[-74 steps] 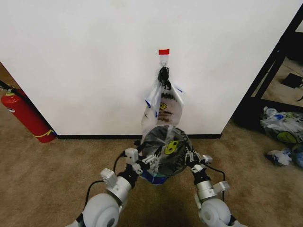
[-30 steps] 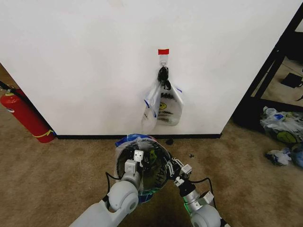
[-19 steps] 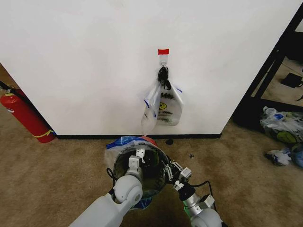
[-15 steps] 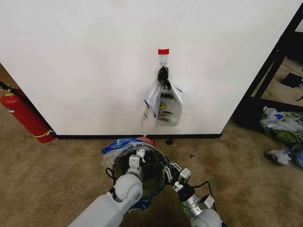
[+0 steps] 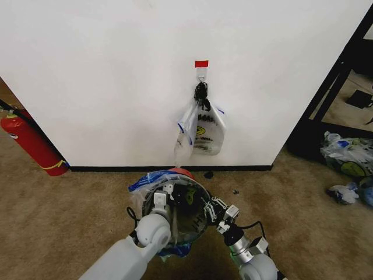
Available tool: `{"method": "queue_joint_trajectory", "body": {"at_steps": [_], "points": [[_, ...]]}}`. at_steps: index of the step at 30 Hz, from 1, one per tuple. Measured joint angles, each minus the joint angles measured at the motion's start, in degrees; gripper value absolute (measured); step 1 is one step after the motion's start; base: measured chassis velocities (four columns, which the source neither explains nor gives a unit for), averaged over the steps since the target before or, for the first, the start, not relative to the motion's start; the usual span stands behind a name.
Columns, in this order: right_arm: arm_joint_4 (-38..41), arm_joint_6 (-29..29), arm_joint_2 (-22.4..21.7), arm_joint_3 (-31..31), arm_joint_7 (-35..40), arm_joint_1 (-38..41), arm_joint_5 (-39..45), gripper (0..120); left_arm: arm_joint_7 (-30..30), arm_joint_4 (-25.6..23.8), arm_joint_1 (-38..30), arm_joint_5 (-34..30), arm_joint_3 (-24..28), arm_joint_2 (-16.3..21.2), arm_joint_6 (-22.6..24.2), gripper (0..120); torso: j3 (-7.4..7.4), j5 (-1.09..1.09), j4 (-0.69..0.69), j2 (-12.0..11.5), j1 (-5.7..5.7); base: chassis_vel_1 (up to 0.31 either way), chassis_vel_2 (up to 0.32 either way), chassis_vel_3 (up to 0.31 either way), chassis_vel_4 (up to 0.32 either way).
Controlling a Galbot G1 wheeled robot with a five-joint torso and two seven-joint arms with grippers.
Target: Pick up the garbage bag from the wall and place it over the trash bin.
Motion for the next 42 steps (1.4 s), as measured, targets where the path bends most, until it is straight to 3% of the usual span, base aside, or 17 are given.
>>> {"method": "queue_joint_trajectory", "body": {"at_steps": [9, 21, 34, 42], "points": [[-2.4, 0.69, 1.55, -1.97, 1.65, 0.4, -3.5, 1, -0.82, 1.09, -3.19, -1.41, 2.14, -1.17, 0.59, 0, 0.0, 0.0, 0.0, 0.0, 0.0, 0.0, 0.0, 0.0, 0.0], [-2.81, 0.6, 1.63, -2.06, 2.07, 0.19, -3.87, 1, -1.31, 2.65, -3.25, -1.38, 0.54, -0.66, 0.37, 0, 0.0, 0.0, 0.01, 0.0, 0.0, 0.0, 0.0, 0.0, 0.0], [-2.87, -0.1, 2.92, -2.51, 6.93, 0.56, -4.74, 1, -0.02, -2.4, 2.71, 1.17, 1.83, -0.23, 0.38, 0, 0.0, 0.01, 0.01, 0.0, 0.0, 0.0, 0.0, 0.0, 0.0], [-2.55, 0.0, 2.45, -2.41, 4.56, -0.08, -5.26, 1, -0.29, -2.03, -0.27, 0.28, 1.28, -1.89, 0.26, 0, 0.0, 0.01, -0.02, 0.0, 0.0, 0.0, 0.0, 0.0, 0.0]]}}
